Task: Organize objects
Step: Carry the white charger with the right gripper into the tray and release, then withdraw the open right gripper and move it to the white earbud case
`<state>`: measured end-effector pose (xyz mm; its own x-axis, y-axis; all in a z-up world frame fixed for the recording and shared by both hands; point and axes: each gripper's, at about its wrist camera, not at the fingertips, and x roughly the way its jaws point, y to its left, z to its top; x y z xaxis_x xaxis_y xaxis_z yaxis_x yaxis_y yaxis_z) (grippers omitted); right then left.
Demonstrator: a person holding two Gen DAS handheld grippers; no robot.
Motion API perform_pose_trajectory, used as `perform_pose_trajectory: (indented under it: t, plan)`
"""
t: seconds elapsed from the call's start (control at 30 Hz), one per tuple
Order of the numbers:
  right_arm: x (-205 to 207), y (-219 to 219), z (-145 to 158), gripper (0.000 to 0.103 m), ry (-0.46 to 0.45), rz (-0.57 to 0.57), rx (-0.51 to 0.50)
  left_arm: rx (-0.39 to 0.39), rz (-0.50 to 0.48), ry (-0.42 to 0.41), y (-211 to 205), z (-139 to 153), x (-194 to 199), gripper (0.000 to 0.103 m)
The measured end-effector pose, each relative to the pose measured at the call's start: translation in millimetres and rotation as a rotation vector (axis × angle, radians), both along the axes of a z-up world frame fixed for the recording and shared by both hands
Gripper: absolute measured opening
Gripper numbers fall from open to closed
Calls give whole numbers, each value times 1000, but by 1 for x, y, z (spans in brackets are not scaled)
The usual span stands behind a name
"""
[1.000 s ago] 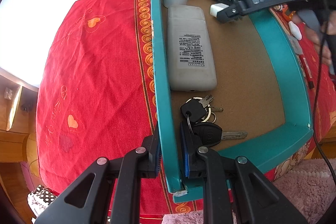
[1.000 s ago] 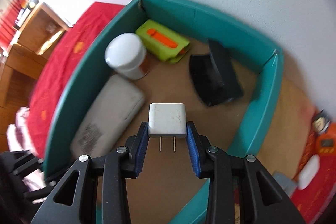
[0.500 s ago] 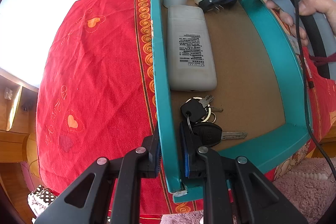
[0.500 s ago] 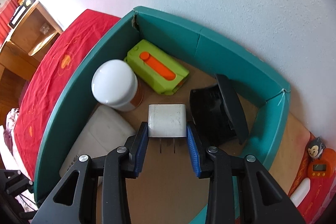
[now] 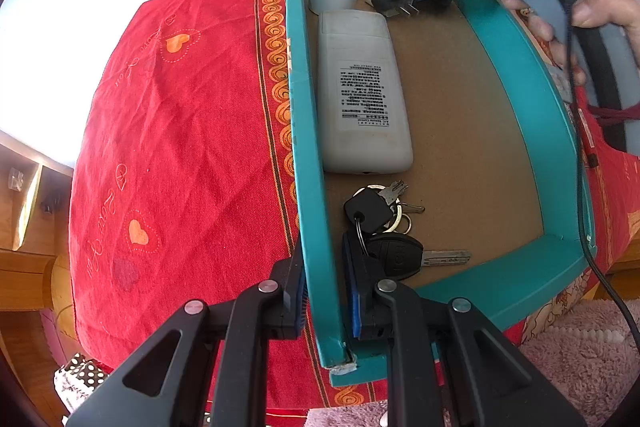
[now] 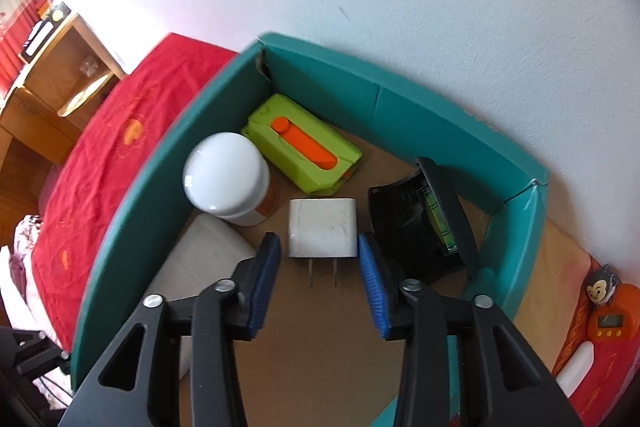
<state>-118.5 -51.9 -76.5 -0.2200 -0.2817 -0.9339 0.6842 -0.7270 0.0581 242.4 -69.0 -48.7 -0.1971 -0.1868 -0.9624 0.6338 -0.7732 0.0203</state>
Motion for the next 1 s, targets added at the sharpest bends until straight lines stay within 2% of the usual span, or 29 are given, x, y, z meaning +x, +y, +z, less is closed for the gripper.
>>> perform_pose_trajectory:
  t: [0.23,0.4,0.63,0.87,1.0]
  plan:
    - [19,27,39,50,65,14,-57,1,3,2,-3,1,2,15]
    - [31,68,64,50,90,-17,-79,1,8,-1,-4,0,1,15]
    - [30,154,68,50,103,-231,-82,1,7,-4,-3,-1,-2,15]
    - [7,234,37,50,73,-523,-64,3,2,-11,-7,-1,-2,15]
    - [-12,259,19,57,52,-657,-54,3,0,-16,-1,1,-3,15]
